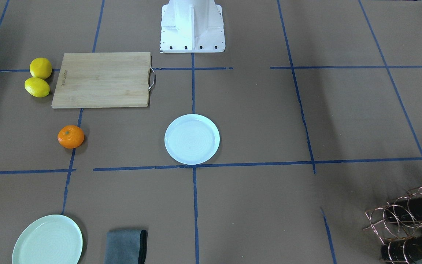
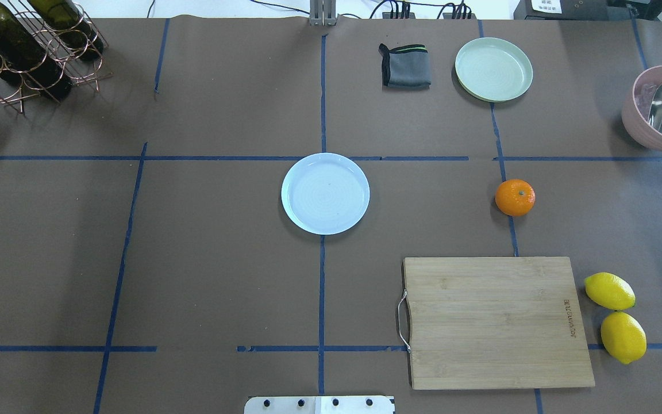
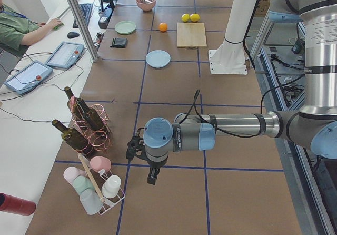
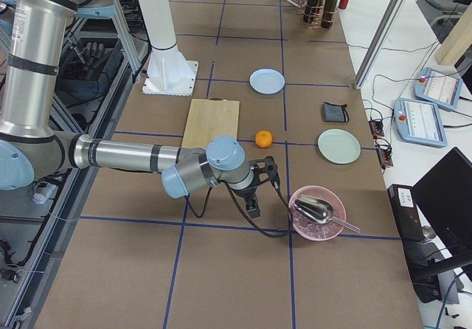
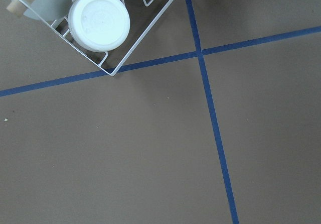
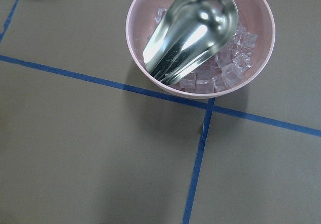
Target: Pick orange to plate
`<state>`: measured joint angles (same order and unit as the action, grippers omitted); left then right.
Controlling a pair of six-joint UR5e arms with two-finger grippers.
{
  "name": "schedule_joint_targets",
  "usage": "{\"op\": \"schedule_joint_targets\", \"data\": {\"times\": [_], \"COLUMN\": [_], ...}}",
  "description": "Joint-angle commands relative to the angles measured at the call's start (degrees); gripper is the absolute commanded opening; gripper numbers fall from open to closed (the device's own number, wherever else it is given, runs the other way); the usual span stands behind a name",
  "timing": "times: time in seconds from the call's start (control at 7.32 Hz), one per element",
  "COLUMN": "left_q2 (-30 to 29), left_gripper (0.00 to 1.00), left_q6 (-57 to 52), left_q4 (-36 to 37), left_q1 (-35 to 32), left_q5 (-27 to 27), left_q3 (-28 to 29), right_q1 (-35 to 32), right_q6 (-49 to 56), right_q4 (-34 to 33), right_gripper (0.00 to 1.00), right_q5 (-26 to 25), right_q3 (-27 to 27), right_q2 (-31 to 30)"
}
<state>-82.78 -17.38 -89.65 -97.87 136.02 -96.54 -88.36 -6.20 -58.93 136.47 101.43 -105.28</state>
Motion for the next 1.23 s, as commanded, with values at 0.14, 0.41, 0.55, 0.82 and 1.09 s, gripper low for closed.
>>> {"op": "schedule_joint_targets", "data": {"times": [0.14, 0.41, 0.55, 0.82, 1.09], "left_q2": [0.08, 0.16, 0.16, 0.16, 0.16], "left_gripper": [1.00, 1.00, 1.00, 1.00, 1.00], "left_q6": [-0.03, -0.03, -0.03, -0.11, -0.11], "left_q4": [0.00, -0.17, -0.26, -0.26, -0.35], "left_q1": [0.05, 0.05, 0.05, 0.05, 0.05], "left_q5": [0.12, 0.21, 0.21, 0.38, 0.38], "left_q3": [-0.23, -0.23, -0.23, -0.23, -0.14], "right_q1": [7.54, 18.17, 26.49, 41.36, 45.98], "right_q6": [-11.94, -22.76, -30.20, -41.14, -43.19], "right_q4": [5.05, 4.97, 4.88, 5.05, 5.23], "right_gripper": [1.00, 1.00, 1.00, 1.00, 1.00], "right_q5": [0.02, -3.73, -10.20, -26.62, -31.16], "right_q3": [3.49, 6.23, 6.15, 5.71, 4.14], "right_q2": [1.65, 5.76, 10.05, 12.90, 14.04]}}
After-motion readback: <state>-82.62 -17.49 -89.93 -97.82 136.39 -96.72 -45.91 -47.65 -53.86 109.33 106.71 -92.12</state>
